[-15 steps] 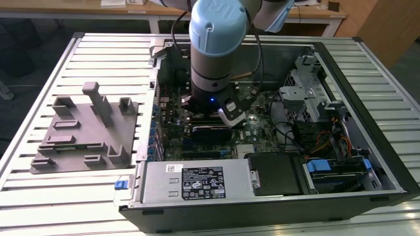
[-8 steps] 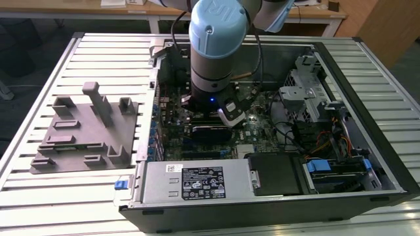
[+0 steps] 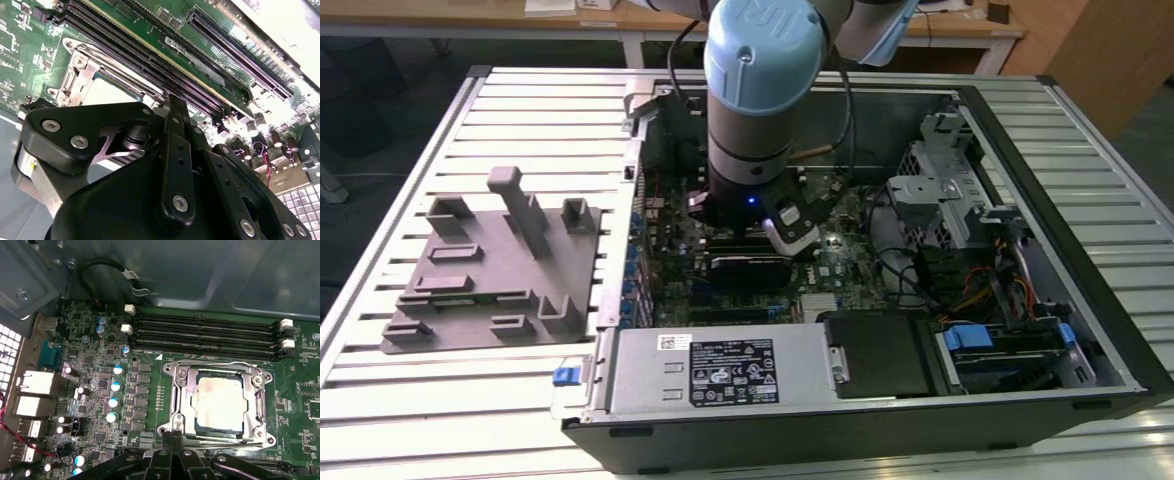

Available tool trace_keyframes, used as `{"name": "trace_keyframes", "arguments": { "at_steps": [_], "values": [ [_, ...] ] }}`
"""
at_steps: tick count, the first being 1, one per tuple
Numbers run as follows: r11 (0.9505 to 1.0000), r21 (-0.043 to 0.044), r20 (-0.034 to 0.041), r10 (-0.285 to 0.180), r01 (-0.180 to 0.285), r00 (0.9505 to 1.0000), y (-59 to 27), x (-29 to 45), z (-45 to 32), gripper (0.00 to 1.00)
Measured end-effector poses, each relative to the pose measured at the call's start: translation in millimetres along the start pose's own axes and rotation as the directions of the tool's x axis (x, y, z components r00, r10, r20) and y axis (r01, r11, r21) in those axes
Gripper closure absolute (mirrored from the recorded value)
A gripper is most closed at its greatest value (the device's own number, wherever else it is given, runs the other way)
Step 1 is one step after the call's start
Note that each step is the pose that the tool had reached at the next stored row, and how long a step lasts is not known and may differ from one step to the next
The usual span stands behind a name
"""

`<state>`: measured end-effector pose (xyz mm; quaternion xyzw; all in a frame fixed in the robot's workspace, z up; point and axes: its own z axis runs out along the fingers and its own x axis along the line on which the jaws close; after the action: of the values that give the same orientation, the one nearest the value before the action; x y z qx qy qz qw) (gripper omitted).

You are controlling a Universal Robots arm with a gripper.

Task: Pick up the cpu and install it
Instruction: 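Install the second cpu locking lever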

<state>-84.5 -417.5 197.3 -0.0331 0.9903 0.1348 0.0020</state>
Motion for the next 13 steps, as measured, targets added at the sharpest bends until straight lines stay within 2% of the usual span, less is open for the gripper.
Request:
{"name": "trace_keyframes", "arguments": {
  "at_steps": [5, 10, 13],
  "values": [
    [1.0000, 0.0020, -0.0002, 0.000, 0.000, 1.0000, -0.8, 0.1, -2.1, 0.89],
    [1.0000, 0.0021, -0.0011, 0.002, -0.001, 1.0000, -9.7, 0.6, -4.5, 0.89],
    [1.0000, 0.0005, -0.0010, 0.002, -0.002, 1.0000, -11.1, 0.8, -4.1, 0.89]
  ]
}}
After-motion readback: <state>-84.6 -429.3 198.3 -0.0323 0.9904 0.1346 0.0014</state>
